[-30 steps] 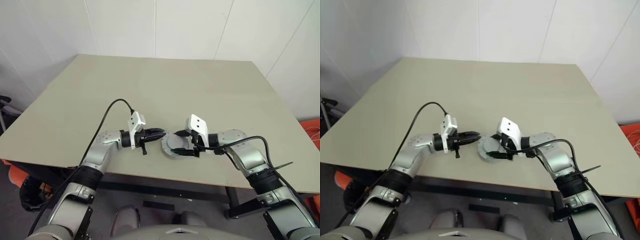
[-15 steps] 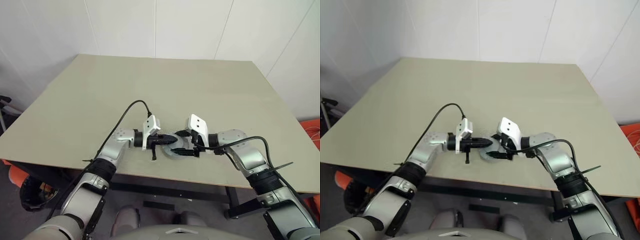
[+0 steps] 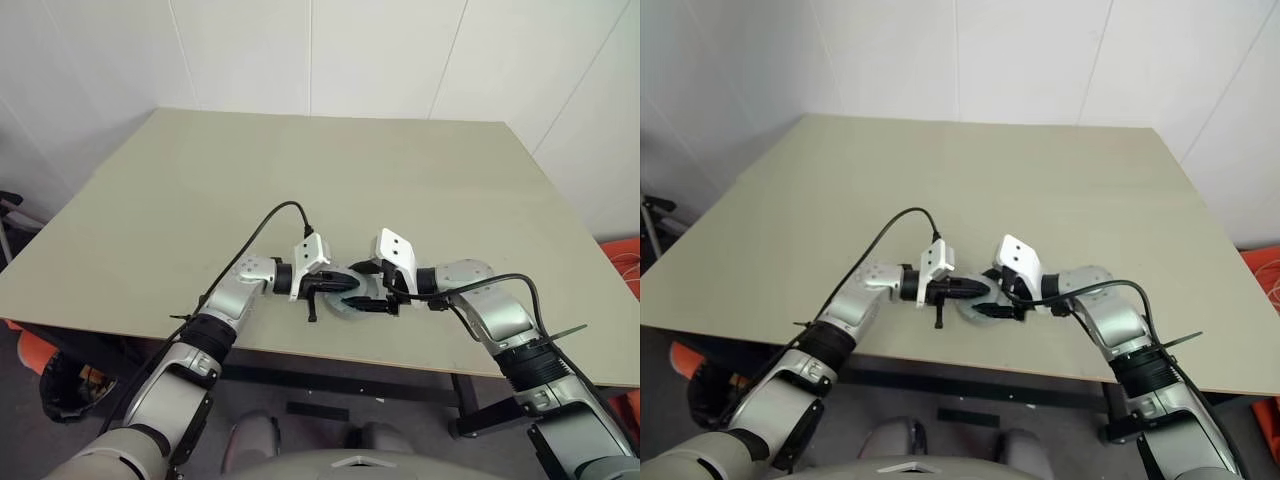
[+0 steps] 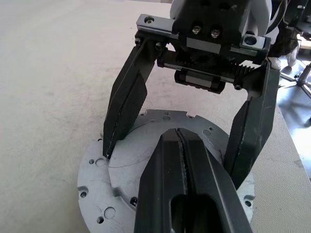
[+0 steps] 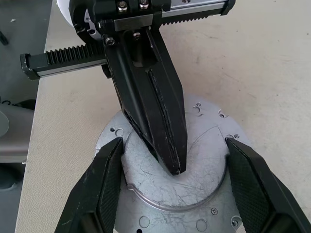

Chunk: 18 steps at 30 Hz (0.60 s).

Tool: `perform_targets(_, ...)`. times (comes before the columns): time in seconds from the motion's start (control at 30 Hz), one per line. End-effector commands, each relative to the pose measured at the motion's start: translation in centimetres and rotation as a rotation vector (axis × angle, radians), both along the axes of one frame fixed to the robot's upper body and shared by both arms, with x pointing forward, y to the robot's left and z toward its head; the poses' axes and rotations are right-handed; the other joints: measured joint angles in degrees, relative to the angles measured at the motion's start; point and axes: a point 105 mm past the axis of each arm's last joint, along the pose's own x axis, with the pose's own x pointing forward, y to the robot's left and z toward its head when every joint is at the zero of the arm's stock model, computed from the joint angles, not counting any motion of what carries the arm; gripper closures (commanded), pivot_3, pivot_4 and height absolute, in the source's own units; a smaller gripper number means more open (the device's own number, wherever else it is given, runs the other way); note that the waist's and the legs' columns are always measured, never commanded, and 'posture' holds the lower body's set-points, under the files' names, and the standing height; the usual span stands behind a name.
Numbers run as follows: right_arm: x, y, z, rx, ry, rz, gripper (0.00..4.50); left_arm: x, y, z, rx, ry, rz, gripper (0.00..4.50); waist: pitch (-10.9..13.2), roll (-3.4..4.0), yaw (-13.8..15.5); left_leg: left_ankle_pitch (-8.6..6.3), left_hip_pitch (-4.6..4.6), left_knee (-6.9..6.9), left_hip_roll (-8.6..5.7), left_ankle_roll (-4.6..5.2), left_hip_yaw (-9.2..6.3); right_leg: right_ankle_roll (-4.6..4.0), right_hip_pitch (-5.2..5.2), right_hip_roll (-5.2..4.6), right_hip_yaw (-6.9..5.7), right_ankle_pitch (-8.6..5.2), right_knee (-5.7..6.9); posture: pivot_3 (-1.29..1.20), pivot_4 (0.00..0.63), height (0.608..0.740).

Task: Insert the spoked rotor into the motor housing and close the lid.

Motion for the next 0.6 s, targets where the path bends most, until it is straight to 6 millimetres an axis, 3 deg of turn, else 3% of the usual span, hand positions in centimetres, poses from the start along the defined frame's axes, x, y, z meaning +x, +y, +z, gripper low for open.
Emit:
perform_targets(0.03,-0.3,-0.7,-1.3,-0.052,0.044,-0.028,1.3,-0.2,0.1,-0.7,0.06,0.01,-0.013,4.47,0.0,0.01,0.0,0.0,0.01,0.0,0.0,0.0,0.0,0.0,0.0,0.0,0.0,0.0,0.0,0.0,0.0,0.74)
perform_targets(0.13,-0.3,-0.5,-0.9,-0.027,0.053,-0.031,1.3,-0.4,0.1,-0.7,0.06,0.013,-0.016,4.47,0.0,0.01,0.0,0.0,0.01,-0.02,0.0,0.0,0.0,0.0,0.0,0.0,0.0,0.0,-0.02,0.0,0.0,0.74)
perform_targets(0.27,-0.1,-0.4,-0.1,-0.003,0.05,-0.034,0.01,-0.4,0.0,-0.6,0.054,0.014,-0.012,4.5,0.0,0.01,0.0,0.0,0.0,-0.05,-0.01,0.0,0.0,0.0,0.0,0.0,0.0,-0.01,-0.03,0.0,0.0,0.74)
perform_targets(0.6,0.1,-1.8,2.9,0.057,0.022,-0.055,0.01,-0.5,-0.1,-0.3,0.042,0.017,-0.009,4.5,0.1,0.04,0.1,0.0,-0.1,-0.08,-0.02,0.01,0.0,0.0,-0.1,-0.01,0.0,0.0,-0.06,0.0,0.0,0.74)
